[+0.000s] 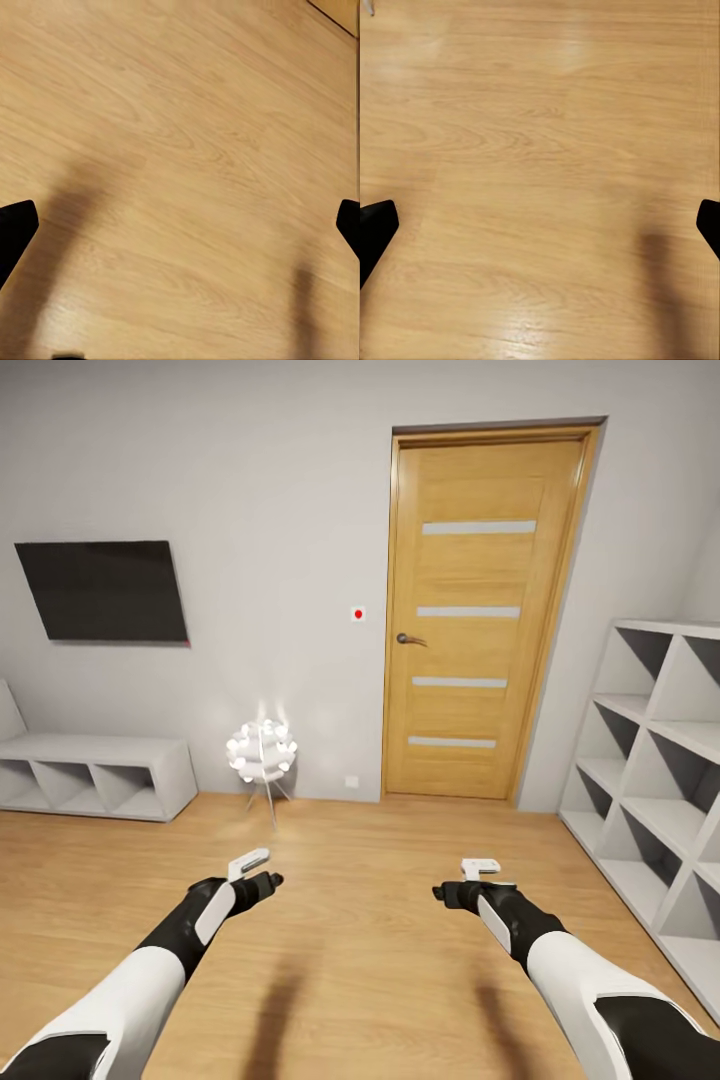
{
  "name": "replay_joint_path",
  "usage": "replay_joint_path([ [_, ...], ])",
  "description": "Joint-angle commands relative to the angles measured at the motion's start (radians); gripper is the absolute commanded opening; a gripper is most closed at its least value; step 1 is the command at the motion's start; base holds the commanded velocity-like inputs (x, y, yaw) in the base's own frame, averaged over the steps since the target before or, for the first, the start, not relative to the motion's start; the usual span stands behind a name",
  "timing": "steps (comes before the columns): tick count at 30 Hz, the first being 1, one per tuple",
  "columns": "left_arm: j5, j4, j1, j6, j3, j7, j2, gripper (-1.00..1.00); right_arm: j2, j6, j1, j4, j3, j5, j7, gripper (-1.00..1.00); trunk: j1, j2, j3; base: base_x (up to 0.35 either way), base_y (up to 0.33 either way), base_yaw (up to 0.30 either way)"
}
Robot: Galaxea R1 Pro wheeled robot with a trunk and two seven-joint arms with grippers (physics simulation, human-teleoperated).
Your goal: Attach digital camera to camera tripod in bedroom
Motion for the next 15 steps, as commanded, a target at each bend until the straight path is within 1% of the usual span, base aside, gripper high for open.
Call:
replay_joint_path([
  [1,0.011,-0.002,0.0,0.006,0.002,-0.004,0.003,1.0,-0.002,0.006,0.0,-0.002,0.002,-0.004,0.008,1.0,0.004,-0.008,-0.004,0.0,0.0,0.0],
  [2,0.012,-0.002,0.0,0.007,0.002,-0.016,0.006,1.0,-0.003,0.006,0.0,-0.002,0.002,-0.004,0.015,1.0,0.008,-0.015,-0.007,0.0,0.0,0.0],
  [4,0.018,-0.002,-0.001,0.009,0.002,-0.061,0.013,1.0,-0.008,0.007,0.0,-0.002,0.002,-0.004,0.045,1.0,0.015,-0.029,-0.014,0.0,0.0,0.0],
  [5,0.042,-0.002,-0.001,0.012,0.003,-0.173,0.038,1.0,-0.016,0.015,0.0,-0.003,0.001,-0.004,0.135,1.0,0.019,-0.036,-0.017,0.0,0.0,0.0],
  [6,0.06,-0.001,-0.001,0.014,0.003,-0.228,0.055,1.0,-0.018,0.023,0.0,-0.003,0.0,-0.003,0.183,1.0,0.023,-0.043,-0.02,0.0,0.0,0.0],
  [7,0.071,0.0,-0.001,0.014,0.003,-0.258,0.066,1.0,-0.018,0.028,0.0,-0.004,0.0,-0.003,0.208,1.0,0.027,-0.05,-0.023,0.0,0.0,0.0],
  [8,0.096,0.003,-0.001,0.015,0.004,-0.323,0.088,1.0,-0.02,0.04,0.0,-0.007,-0.001,-0.002,0.258,1.0,0.031,-0.057,-0.026,0.0,0.0,0.0],
  [10,0.124,0.01,-0.001,0.016,0.004,-0.389,0.11,1.0,-0.022,0.052,0.0,-0.014,-0.001,-0.001,0.302,1.0,0.038,-0.071,-0.032,0.0,0.0,0.0],
  [11,0.151,0.02,-0.001,0.017,0.004,-0.451,0.128,1.0,-0.026,0.064,0.0,-0.024,-0.002,-0.001,0.336,1.0,0.042,-0.078,-0.036,0.0,0.0,0.0],
  [14,0.183,0.039,-0.001,0.018,0.004,-0.525,0.144,1.0,-0.04,0.08,0.0,-0.045,-0.004,-0.001,0.371,1.0,0.054,-0.099,-0.045,0.0,0.0,0.0],
  [15,0.196,0.051,-0.001,0.018,0.004,-0.556,0.151,1.0,-0.049,0.088,0.0,-0.058,-0.005,-0.002,0.384,1.0,0.058,-0.106,-0.048,0.0,0.0,0.0],
])
